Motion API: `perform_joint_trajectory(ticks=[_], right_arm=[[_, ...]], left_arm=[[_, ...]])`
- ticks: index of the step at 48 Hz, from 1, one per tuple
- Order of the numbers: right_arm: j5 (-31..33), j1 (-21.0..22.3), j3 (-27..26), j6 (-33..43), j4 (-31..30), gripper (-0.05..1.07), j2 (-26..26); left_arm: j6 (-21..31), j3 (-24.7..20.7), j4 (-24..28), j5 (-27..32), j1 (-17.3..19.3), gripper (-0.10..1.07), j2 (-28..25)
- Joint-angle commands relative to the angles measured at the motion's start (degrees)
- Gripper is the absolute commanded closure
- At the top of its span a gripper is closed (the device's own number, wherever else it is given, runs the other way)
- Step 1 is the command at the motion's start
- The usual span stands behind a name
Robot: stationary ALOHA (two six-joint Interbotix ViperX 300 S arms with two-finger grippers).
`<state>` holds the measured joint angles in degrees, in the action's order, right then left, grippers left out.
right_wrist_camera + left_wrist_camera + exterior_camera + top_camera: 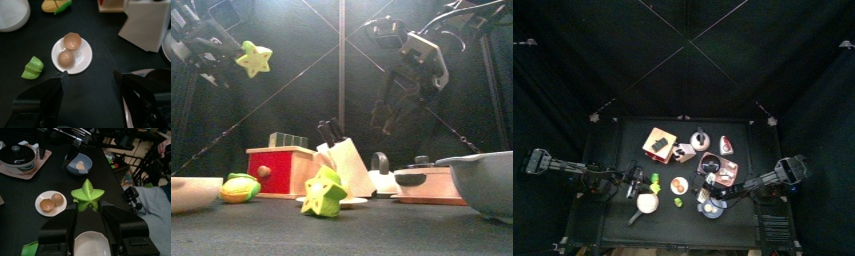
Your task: Grab starfruit bottom
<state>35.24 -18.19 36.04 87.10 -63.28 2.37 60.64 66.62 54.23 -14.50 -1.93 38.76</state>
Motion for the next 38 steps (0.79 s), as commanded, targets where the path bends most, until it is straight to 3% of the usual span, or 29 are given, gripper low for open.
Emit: perform_joint_trajectory(ticks=[1,9,19,27,38], right_arm=[[-0.62,-1.58,-3.78,-0.79,-1.49,0.02,-1.58],[-1.05,-4.39,-8.53,-0.88,-2.02,0.02,-6.06],[-1.05,-6.59,-12.74,-0.97,-1.93,0.02,-10.20],[-1.05,-6.86,-14.59,-1.58,-1.85,0.02,-13.01],[0.44,-7.12,-15.64,-10.81,2.90,0.02,-15.03]], left_arm=[[-3.34,0.18,-0.35,-1.05,0.18,0.32,0.35],[-9.84,1.76,-4.57,-3.78,0.09,0.32,0.44],[-17.40,5.36,-15.29,-8.96,-0.79,0.32,0.44],[-24.87,6.77,-23.20,-9.76,-2.11,0.32,0.44],[-32.52,7.12,-28.74,-9.76,-3.96,0.32,0.44]])
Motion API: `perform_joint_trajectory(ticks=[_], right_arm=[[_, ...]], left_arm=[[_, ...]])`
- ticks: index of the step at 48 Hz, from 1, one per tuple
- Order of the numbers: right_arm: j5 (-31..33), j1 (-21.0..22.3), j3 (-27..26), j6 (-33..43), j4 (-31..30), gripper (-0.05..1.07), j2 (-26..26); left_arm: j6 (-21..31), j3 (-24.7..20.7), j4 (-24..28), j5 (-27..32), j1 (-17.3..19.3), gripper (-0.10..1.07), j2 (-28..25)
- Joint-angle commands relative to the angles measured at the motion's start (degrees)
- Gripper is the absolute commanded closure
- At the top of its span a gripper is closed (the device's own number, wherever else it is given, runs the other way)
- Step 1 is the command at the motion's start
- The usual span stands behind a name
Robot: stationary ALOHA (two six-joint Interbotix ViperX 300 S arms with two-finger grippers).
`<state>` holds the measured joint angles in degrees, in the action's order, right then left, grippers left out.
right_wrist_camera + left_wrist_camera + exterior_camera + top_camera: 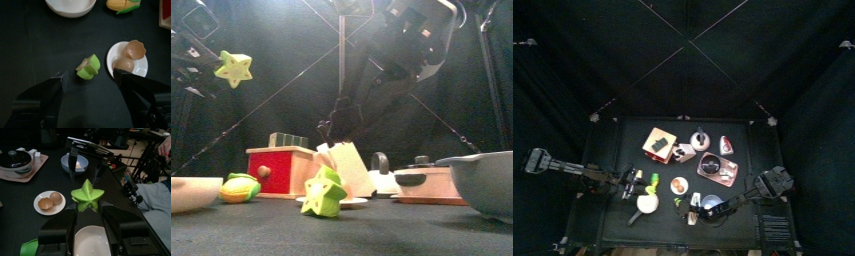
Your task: Grab starfruit bottom
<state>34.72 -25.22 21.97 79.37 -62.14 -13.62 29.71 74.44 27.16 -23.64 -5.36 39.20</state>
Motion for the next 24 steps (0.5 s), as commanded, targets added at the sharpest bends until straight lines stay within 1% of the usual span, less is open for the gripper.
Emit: perform_joint_trajectory(ticks=[1,6,13,19,24], right_arm=[[1.23,-0.09,-1.67,-4.22,2.46,0.02,0.88],[2.99,0.00,-2.37,-10.72,5.98,0.02,-0.09],[4.13,0.18,-4.22,-18.11,8.44,0.02,-2.20],[5.36,0.26,-5.89,-21.88,8.79,0.02,-4.22],[5.80,0.26,-6.94,-22.76,8.53,0.02,-5.19]], left_arm=[[-2.02,-0.70,-2.02,-0.62,-0.53,0.32,-0.09],[-3.60,-0.35,-4.13,-0.62,-0.79,0.32,0.00],[-4.66,0.35,-6.50,-0.53,-0.79,0.32,0.00],[-5.19,0.62,-7.03,-0.53,-0.70,0.32,0.00],[-5.54,0.79,-7.03,-0.53,-0.70,0.32,-0.09]])
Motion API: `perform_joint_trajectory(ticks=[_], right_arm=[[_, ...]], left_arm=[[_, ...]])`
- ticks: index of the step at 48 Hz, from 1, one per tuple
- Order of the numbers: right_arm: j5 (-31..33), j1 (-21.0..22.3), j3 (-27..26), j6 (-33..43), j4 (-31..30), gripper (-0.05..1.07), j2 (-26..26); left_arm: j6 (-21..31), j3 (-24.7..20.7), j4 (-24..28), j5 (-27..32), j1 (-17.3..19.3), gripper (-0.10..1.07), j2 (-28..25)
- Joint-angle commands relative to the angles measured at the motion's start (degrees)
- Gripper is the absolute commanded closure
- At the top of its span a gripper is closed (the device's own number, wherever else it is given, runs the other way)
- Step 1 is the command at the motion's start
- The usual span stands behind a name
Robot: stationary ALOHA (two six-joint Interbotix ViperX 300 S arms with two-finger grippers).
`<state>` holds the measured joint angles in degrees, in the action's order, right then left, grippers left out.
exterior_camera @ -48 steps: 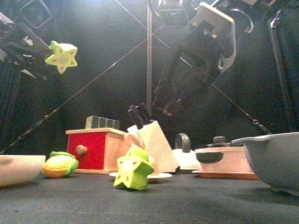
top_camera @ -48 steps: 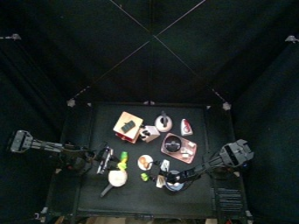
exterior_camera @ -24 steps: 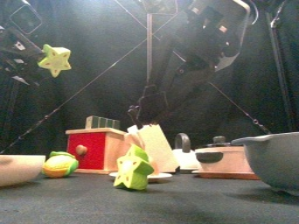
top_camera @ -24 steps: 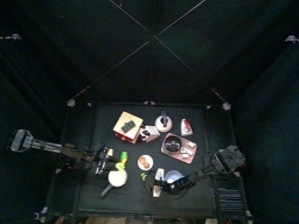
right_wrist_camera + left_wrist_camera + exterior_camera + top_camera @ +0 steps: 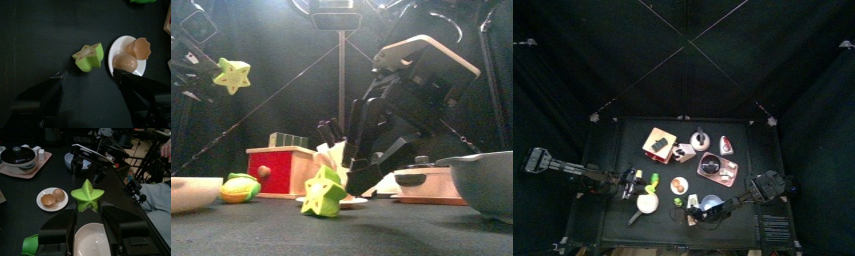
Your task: Grab starfruit bottom
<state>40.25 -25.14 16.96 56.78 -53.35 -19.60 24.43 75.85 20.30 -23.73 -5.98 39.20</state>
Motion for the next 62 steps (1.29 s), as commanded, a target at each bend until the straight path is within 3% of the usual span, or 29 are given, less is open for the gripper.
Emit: perform_joint_trajectory(ticks=[1,33,62], right_arm=[[0.26,0.18,-2.02,-0.18,-0.44,0.02,0.62],[-1.49,1.23,-2.37,-0.26,-4.66,0.03,-1.49],[-1.32,1.23,-3.43,-0.09,-3.52,0.28,-1.49]], left_arm=[[-0.26,-0.53,-0.18,-0.44,-0.09,0.32,0.00],[-0.26,0.09,-0.18,-0.26,-0.09,0.32,-0.09],[-0.26,0.35,-0.18,-0.26,-0.09,0.32,0.00]])
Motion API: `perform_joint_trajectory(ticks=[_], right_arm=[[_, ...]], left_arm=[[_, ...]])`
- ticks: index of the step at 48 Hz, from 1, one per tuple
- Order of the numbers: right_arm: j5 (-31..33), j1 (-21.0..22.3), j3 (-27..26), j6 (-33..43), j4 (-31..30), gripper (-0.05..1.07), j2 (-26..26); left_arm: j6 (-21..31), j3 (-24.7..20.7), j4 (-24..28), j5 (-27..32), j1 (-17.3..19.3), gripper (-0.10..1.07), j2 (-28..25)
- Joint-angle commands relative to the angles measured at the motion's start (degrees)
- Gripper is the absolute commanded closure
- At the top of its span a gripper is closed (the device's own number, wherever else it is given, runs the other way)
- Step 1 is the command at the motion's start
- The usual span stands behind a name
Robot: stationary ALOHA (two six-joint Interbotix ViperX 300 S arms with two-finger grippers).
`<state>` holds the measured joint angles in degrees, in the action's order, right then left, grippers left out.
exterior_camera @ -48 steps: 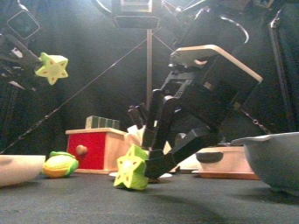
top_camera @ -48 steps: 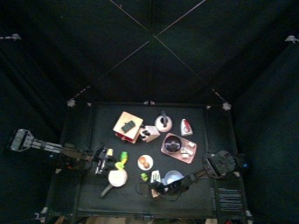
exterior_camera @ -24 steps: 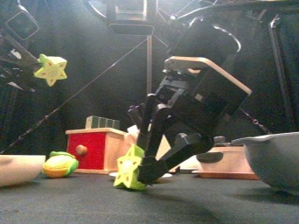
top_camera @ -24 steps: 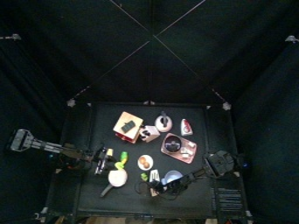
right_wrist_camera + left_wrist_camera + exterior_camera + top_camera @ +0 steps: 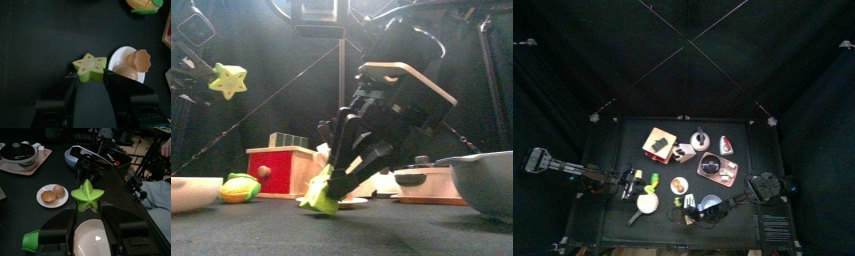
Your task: Grab starfruit bottom
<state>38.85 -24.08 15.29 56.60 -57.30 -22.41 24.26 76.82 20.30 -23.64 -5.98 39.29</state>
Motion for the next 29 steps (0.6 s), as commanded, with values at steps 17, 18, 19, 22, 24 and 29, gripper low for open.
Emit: perform_joint_trajectory(ticks=[17,18,19,22,24,29], right_arm=[[-0.70,1.58,-2.99,0.18,7.56,0.39,4.22],[-1.05,1.67,-2.99,0.18,7.82,0.39,4.39],[-1.32,1.76,-2.99,0.18,8.00,0.39,4.48],[-2.64,2.02,-2.90,0.18,8.35,0.39,4.83],[-3.60,2.29,-2.81,0.18,8.44,0.39,5.01],[-5.80,2.81,-2.72,0.44,8.70,0.39,5.27]], left_arm=[[-0.09,-0.79,-0.18,-0.35,-0.09,0.32,-0.09],[-0.09,-0.79,-0.18,-0.35,-0.09,0.32,-0.09],[-0.09,-0.79,-0.18,-0.35,-0.09,0.32,-0.18],[-0.09,-0.79,-0.18,-0.35,-0.09,0.32,-0.09],[-0.09,-0.88,-0.18,-0.35,-0.09,0.32,-0.09],[-0.09,-0.88,-0.09,-0.35,-0.18,0.32,-0.09]])
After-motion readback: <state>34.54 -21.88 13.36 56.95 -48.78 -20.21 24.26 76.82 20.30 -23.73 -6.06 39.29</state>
